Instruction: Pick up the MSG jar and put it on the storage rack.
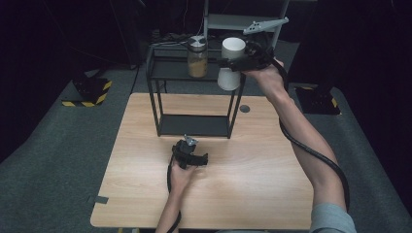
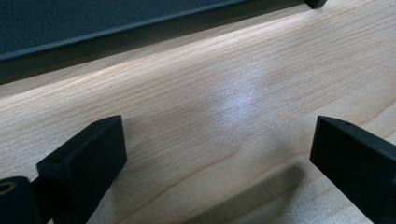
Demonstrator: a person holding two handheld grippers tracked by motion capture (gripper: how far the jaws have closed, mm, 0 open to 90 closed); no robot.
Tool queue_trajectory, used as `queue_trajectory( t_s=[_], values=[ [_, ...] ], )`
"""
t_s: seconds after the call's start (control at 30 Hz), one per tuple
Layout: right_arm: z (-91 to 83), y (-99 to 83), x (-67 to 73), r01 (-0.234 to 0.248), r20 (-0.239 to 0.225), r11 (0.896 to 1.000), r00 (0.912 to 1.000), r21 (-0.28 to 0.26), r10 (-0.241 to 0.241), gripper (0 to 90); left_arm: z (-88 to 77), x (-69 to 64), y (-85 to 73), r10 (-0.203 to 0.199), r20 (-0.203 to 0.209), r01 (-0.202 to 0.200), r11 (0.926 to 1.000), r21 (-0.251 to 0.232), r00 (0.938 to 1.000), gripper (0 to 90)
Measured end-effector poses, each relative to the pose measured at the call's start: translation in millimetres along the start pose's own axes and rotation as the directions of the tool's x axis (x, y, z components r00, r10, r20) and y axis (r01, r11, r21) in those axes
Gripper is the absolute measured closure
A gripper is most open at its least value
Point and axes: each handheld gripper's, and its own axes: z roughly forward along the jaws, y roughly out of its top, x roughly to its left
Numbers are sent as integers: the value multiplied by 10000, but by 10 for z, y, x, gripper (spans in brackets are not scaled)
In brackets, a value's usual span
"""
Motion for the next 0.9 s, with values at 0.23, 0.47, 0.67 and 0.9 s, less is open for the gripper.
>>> queue_trajectory(
  t_s=[0.23,0.47,0.67,0.9],
  values=[
    [100,45,-56,-276,234,9996,9993,35,275,348,0,5,-5,-37,25,37,10000,-31,10000,38],
    [186,101,-79,-396,494,9992,9980,105,390,348,0,5,-6,-42,27,43,10000,-34,10000,38],
    [247,132,-132,-598,653,9981,9961,113,589,349,-2,3,-2,-21,14,21,10000,-13,10000,38],
    [301,154,-180,-752,818,9971,9939,101,741,349,0,-1,-2,-21,1,21,10000,-14,10000,38]
  ],
)
